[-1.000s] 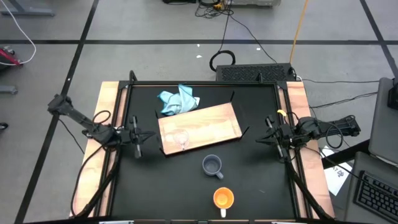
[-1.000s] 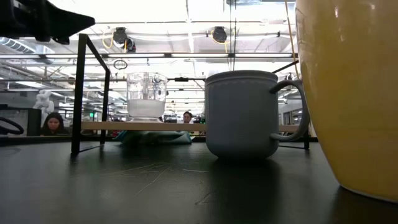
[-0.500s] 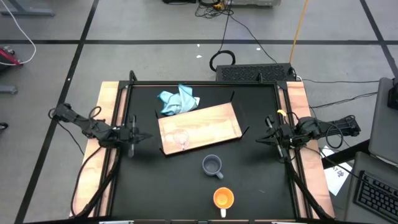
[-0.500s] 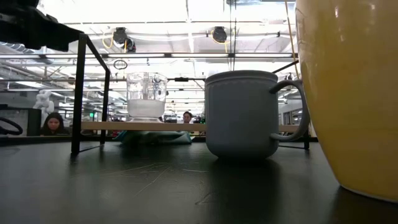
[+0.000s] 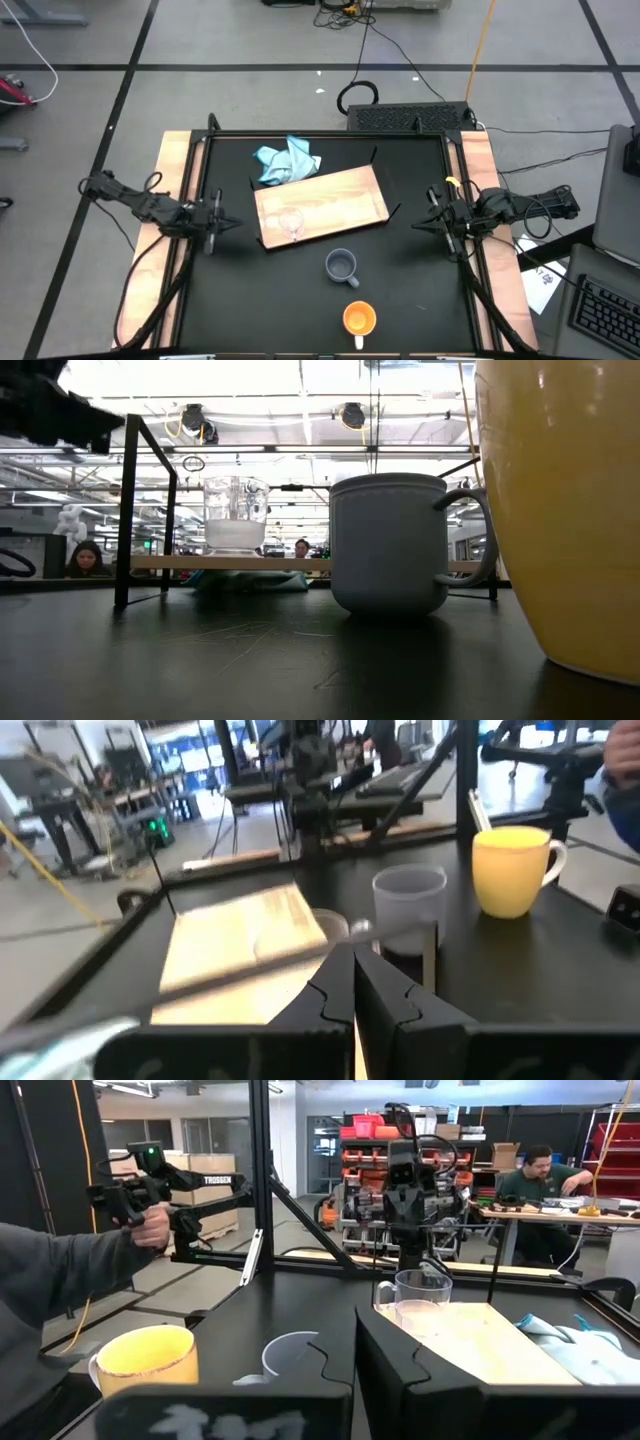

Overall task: Stack small to large cups/mugs on shelf
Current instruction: Put the gray mug on the shelf

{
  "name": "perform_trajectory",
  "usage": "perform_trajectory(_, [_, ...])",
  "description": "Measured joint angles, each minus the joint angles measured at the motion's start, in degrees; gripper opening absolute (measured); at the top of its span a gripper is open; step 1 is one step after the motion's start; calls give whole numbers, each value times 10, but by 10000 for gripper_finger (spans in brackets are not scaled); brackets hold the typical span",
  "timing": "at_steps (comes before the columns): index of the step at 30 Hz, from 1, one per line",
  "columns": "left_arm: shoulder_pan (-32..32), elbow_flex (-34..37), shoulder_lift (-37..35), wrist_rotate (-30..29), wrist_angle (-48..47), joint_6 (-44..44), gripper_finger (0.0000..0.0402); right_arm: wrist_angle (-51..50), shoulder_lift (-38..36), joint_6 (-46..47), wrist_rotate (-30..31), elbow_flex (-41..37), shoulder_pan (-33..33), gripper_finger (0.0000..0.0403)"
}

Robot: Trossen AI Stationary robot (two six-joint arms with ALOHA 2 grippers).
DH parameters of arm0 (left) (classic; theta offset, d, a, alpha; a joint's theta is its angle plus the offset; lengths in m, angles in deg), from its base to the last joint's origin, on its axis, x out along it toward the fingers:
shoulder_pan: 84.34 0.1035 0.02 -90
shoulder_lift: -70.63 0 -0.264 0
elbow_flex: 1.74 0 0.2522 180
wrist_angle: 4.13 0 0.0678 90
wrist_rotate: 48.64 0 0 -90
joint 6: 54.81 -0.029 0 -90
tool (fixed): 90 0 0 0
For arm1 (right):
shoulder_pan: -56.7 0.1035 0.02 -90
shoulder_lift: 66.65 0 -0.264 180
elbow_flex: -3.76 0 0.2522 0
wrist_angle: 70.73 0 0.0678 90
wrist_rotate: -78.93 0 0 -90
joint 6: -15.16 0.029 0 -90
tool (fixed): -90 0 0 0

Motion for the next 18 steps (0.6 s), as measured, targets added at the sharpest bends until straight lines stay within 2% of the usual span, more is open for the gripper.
perform_trajectory(9, [20, 58, 0, 25, 61, 3, 0, 0, 0, 0, 0, 0, 0, 0])
perform_trajectory(18, [33, 60, 0, 51, 65, 1, 0, 0, 0, 0, 0, 0, 0, 0])
